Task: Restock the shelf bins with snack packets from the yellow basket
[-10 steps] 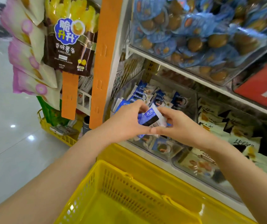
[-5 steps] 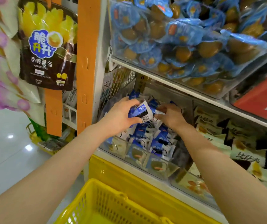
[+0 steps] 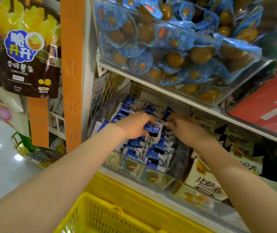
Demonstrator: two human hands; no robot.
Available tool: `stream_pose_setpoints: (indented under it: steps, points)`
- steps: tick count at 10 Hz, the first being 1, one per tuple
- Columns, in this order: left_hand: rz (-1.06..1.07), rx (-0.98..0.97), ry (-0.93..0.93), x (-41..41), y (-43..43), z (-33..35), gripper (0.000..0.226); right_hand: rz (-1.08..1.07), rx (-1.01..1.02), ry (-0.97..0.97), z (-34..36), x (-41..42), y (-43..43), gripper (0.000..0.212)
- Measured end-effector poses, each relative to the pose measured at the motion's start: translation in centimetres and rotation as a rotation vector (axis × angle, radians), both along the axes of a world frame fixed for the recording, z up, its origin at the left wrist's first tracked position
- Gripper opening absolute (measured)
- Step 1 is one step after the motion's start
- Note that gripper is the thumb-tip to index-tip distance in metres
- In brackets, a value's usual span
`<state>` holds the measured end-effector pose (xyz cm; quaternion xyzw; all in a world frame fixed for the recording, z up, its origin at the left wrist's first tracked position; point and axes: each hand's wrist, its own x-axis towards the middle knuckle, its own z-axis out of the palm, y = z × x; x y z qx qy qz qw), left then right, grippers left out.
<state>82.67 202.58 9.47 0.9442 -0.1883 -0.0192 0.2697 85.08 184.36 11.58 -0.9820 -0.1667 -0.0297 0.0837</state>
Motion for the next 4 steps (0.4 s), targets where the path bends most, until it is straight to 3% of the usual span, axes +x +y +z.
stream_pose_setpoints:
  steps: [2, 4]
  points:
    - [0.065, 0.359, -0.157, 0.8, -0.9, -2.3, 0.047, 0.002, 0.225, -0.113, -0.5, -3.9, -2.6, 0.027]
    - [0.137, 0.344, -0.269, -3.0, -0.9, -0.8, 0.042, 0.008, 0.207, -0.102, -0.8, -6.7, -3.2, 0.037]
